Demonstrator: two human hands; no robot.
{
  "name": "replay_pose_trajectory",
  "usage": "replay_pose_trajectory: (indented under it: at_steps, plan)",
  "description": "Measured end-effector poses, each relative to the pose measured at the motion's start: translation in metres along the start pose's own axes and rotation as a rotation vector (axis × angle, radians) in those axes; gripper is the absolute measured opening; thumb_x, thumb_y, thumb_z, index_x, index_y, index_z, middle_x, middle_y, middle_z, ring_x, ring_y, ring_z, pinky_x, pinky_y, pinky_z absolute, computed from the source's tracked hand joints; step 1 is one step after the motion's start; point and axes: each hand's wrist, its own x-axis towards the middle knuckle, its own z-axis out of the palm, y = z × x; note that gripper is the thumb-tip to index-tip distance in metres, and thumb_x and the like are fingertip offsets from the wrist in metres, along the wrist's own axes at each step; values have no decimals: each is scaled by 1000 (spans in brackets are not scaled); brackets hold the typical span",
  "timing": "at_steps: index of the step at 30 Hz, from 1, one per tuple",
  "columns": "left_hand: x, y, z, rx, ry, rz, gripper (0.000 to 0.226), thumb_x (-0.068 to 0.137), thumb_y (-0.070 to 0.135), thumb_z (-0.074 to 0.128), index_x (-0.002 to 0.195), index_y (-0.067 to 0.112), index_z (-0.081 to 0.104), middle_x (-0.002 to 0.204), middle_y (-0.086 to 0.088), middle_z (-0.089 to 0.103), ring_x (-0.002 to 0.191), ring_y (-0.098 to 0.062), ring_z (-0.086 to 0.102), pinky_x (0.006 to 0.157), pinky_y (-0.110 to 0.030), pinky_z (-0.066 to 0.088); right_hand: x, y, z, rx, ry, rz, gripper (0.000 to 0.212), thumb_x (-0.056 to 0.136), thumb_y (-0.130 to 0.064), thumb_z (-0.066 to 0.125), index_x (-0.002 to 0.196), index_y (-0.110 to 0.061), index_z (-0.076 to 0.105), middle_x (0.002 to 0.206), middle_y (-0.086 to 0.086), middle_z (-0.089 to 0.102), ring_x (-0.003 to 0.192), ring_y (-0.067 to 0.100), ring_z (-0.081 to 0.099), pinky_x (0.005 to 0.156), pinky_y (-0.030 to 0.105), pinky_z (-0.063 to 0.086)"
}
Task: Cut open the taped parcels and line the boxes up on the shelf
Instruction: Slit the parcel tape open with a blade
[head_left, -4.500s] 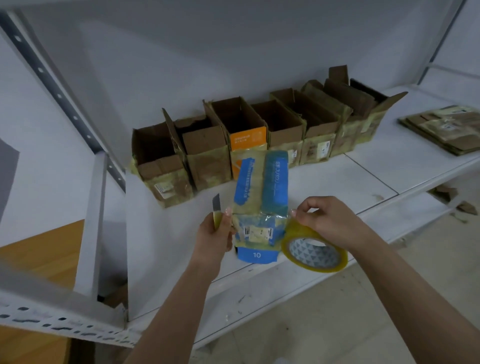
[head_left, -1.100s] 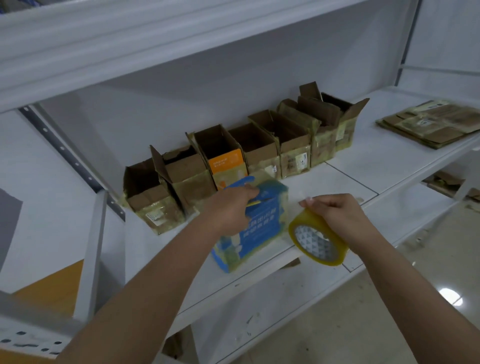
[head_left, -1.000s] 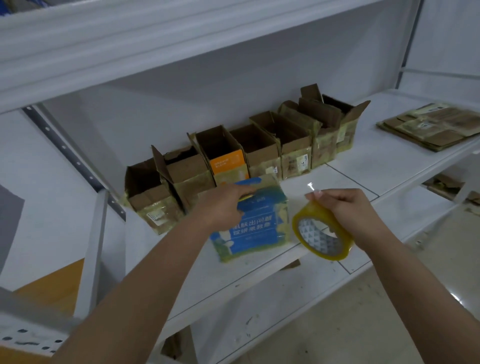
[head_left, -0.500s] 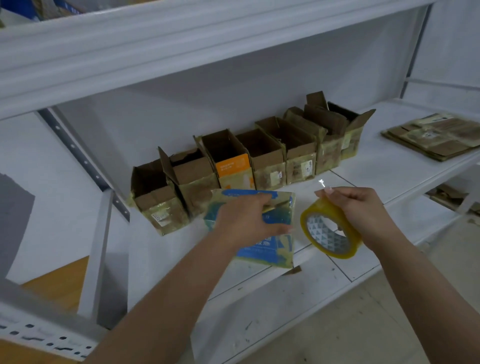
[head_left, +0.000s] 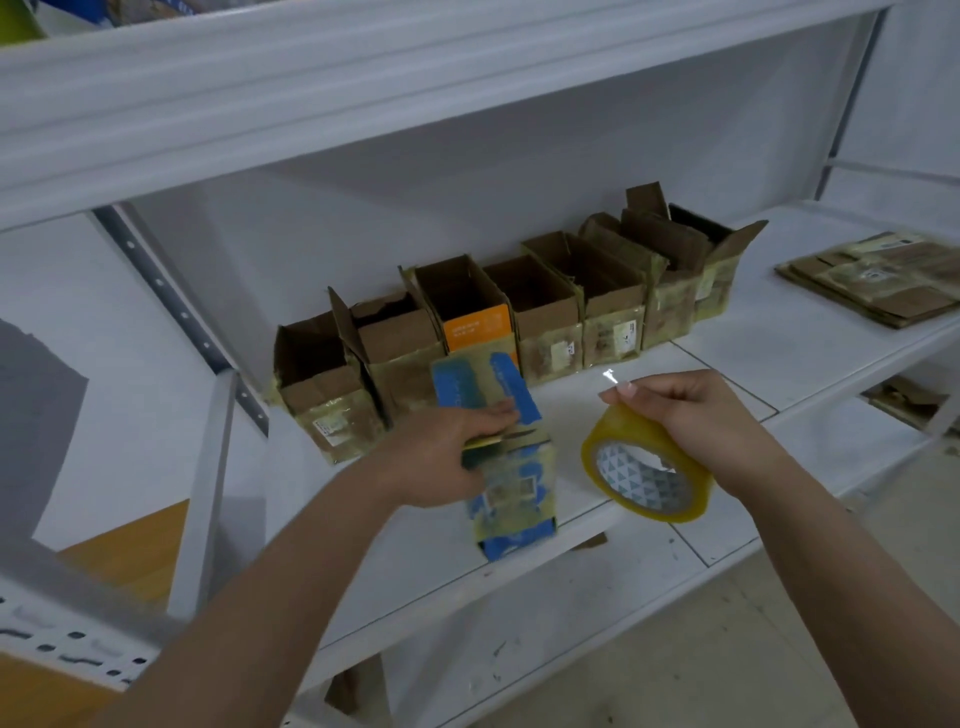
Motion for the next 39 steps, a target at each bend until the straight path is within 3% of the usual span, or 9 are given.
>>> replay_pose_trajectory:
  at_steps: [5, 8, 12, 16, 21, 24, 29, 34, 39]
  plan:
    - [-8, -15, -4, -339, -14, -23, 57, 90, 12, 65, 143, 25, 48, 146, 17, 43, 135, 2, 37, 103, -10, 35, -1, -17, 13, -53, -126, -10, 17, 92, -37, 64, 87, -33, 80, 83, -12, 76, 78, 7, 71, 71, 23, 51]
    - [-6, 7, -5, -676, 297, -180, 32, 89, 49, 63, 116, 33, 69, 113, 23, 67, 105, 8, 60, 89, -24, 49, -1, -25, 18, -98, -155, -25, 17, 91, -37, 64, 87, -35, 80, 84, -13, 76, 78, 6, 71, 71, 23, 52]
    - [9, 49, -13, -756, 422, -201, 65, 62, 82, 49, 88, 27, 74, 81, 27, 70, 78, 16, 60, 69, -22, 43, -2, -33, 25, -180, -157, -46, 21, 92, -38, 63, 88, -27, 80, 81, -5, 75, 74, 9, 70, 65, 19, 51]
    - [22, 61, -12, -624, 406, -207, 47, 70, 60, 74, 86, 15, 72, 72, 8, 68, 71, -3, 65, 67, -24, 53, -5, -37, 30, -274, -150, -78, 38, 95, -36, 60, 90, -1, 73, 83, 23, 67, 67, 29, 64, 61, 24, 47]
    - [20, 47, -11, -648, 505, -149, 25, 77, 38, 79, 69, 20, 64, 58, 10, 60, 54, 1, 55, 58, -25, 51, -6, -41, 30, -135, -224, 78, 47, 77, -56, 69, 117, -29, 66, 96, 0, 71, 79, 14, 70, 60, 21, 52]
    - [14, 32, -9, -530, 626, -239, 28, 84, 41, 73, 74, 16, 64, 63, 8, 60, 59, -5, 56, 64, -34, 51, -1, -45, 23, 97, -208, 70, 60, 60, -57, 70, 103, -16, 72, 68, -5, 71, 53, 3, 65, 45, 15, 47]
    - [-5, 5, -6, -428, 790, -346, 31, 87, 47, 65, 67, 26, 56, 62, 7, 61, 60, -7, 57, 56, -28, 43, 11, -49, 12, 164, -290, 29, 59, 53, -52, 76, 96, -13, 74, 71, 0, 74, 59, 9, 69, 51, 15, 50]
    - [-36, -24, 13, -510, 809, -498, 35, 87, 48, 65, 64, 24, 54, 56, 9, 61, 58, -5, 60, 55, -27, 40, 23, -39, 2, -387, -209, 16, 49, 48, -67, 75, 77, -28, 74, 80, -10, 71, 72, 10, 69, 62, 25, 52]
    - [-47, -28, 47, -526, 836, -554, 35, 89, 41, 65, 62, 23, 52, 59, 3, 62, 65, -17, 63, 59, -30, 41, 29, -32, 20, -551, -250, 9, 37, 65, -63, 77, 73, -27, 71, 81, -13, 65, 82, 12, 64, 84, 37, 54]
